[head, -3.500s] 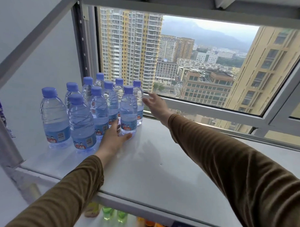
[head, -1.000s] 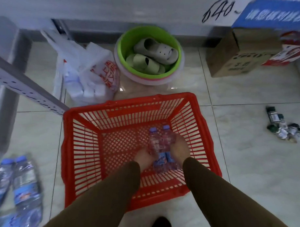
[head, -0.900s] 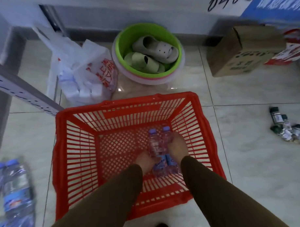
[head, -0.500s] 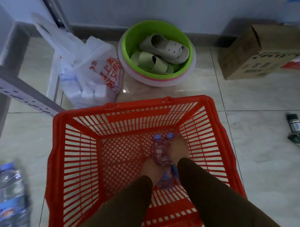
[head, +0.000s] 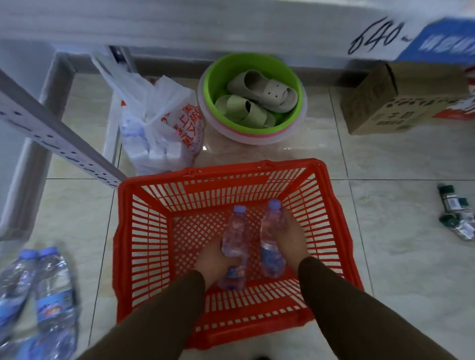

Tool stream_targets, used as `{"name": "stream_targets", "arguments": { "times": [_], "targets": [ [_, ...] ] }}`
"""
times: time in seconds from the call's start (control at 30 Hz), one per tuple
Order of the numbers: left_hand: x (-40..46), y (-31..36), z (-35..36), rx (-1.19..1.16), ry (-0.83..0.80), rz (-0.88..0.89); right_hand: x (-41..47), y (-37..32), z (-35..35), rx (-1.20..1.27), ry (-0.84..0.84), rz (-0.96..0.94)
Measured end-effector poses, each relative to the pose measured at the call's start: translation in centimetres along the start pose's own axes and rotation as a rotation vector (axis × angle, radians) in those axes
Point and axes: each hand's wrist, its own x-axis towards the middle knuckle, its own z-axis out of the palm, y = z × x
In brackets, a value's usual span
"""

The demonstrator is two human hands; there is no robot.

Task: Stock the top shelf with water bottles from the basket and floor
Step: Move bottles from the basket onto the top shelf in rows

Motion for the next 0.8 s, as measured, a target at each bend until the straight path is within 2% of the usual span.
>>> {"name": "stream_targets", "arguments": {
  "times": [0.23,0.47,0.67,0.8],
  "targets": [
    [-14.1,12.3,-5.1,-0.089,-0.004,0.177,-9.4,-13.5,-9.6,0.287,0.017,-0.108],
    [-34.0,29.6,-10.9,-0.150,-0.019,0.345,-21.3,-33.0,-24.6,0.331,0.104,-0.244],
    [-48.9,44.1,-12.7,-0.135,0.015,0.524,-31.7,-48.1,-37.3,0.342,0.096,-0.458],
    [-55.9,51.4,-12.6,-0.135,0.105,0.656,-35.8,-55.6,-45.0,0.346,0.045,-0.682]
  ]
}}
